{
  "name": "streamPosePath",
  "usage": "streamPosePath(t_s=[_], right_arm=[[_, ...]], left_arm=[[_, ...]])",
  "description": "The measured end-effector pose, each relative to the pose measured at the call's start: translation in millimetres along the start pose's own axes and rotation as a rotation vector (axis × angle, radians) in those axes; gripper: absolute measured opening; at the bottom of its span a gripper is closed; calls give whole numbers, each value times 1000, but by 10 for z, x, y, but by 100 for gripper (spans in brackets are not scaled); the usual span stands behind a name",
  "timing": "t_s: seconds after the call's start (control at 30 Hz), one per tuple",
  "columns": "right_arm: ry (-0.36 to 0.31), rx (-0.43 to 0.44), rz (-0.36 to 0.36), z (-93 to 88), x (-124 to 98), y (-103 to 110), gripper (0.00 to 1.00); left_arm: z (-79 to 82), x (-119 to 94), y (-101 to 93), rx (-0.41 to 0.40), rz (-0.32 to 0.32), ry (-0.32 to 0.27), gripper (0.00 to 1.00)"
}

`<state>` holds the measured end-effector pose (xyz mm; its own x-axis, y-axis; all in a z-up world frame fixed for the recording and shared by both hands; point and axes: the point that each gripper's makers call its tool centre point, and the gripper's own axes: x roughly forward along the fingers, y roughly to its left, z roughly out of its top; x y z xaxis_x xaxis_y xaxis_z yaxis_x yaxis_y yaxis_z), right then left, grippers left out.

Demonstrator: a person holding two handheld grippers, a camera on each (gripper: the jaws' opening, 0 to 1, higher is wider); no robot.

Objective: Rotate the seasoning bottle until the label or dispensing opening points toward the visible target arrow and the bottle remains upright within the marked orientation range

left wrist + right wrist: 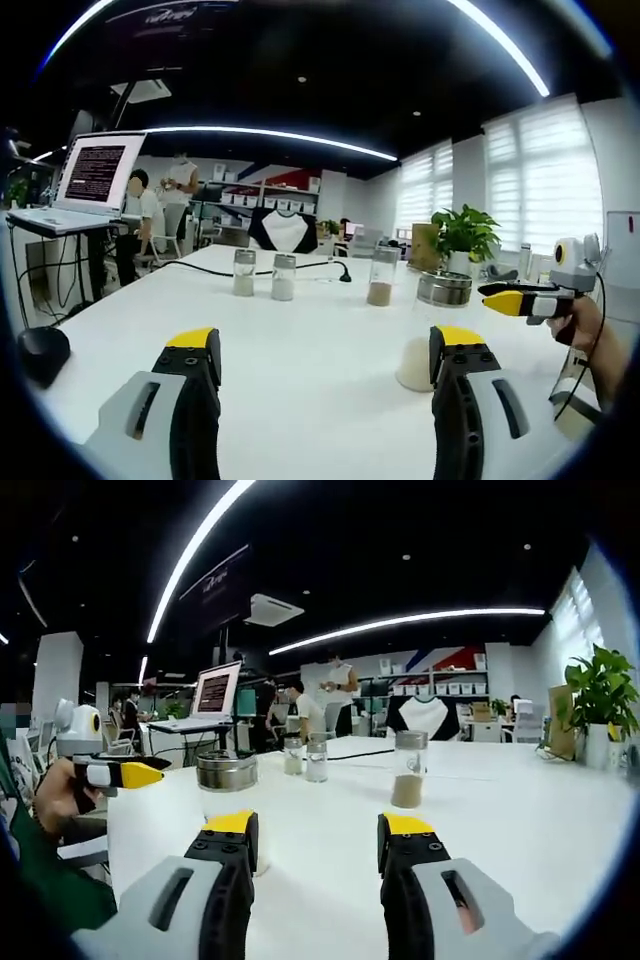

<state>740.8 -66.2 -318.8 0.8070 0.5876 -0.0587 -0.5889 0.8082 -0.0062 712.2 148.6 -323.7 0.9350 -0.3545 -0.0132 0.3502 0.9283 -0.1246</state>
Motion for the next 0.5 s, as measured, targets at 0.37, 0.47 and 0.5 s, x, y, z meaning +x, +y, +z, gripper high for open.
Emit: streamPosePath(t_s=[0.37, 0.47, 0.5], right_arm=[[8, -17, -55, 99, 239, -340, 49], [5, -15, -52, 139, 315, -395, 49], [3, -18, -58, 147, 352, -430, 49]], left_arm=[[-30, 14, -25, -5, -6, 9, 91], [-21, 14, -18, -4, -4, 5, 90], [-20, 14, -13, -5, -3, 5, 90]])
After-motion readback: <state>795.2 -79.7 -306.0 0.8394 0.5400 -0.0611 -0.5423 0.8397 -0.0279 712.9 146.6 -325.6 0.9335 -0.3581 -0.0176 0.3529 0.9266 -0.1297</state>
